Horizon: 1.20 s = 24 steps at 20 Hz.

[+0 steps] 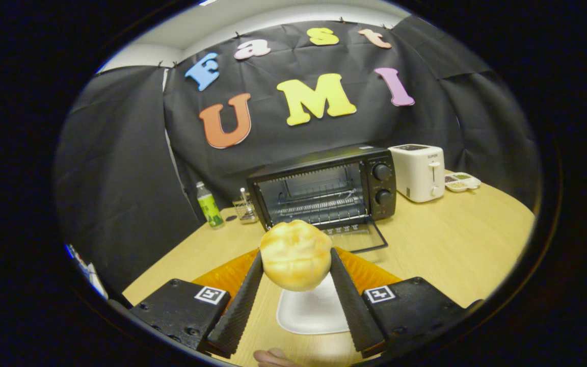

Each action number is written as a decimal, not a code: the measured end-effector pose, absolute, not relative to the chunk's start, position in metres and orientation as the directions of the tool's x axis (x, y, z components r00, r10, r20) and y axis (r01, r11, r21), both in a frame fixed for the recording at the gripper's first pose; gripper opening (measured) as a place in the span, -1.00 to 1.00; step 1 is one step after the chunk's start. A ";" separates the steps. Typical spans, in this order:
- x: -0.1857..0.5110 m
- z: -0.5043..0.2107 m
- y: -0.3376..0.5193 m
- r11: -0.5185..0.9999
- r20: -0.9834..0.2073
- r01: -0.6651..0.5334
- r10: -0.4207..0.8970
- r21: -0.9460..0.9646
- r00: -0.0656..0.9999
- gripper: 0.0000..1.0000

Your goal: Open the toaster oven, put the food inside, and close the toaster oven door.

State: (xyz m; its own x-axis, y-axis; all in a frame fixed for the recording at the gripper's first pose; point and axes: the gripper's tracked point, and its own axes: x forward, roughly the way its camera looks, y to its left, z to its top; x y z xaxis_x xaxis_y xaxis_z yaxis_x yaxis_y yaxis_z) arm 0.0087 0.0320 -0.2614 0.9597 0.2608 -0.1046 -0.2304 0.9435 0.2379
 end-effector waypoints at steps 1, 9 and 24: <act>0.014 -0.256 0.038 0.931 -0.092 -0.252 0.285 0.265 0.954 0.69; 0.088 -0.227 0.054 0.856 0.051 -0.343 0.352 0.386 0.935 0.76; 0.239 -0.255 0.038 0.842 -0.058 -0.187 0.249 0.506 0.967 0.78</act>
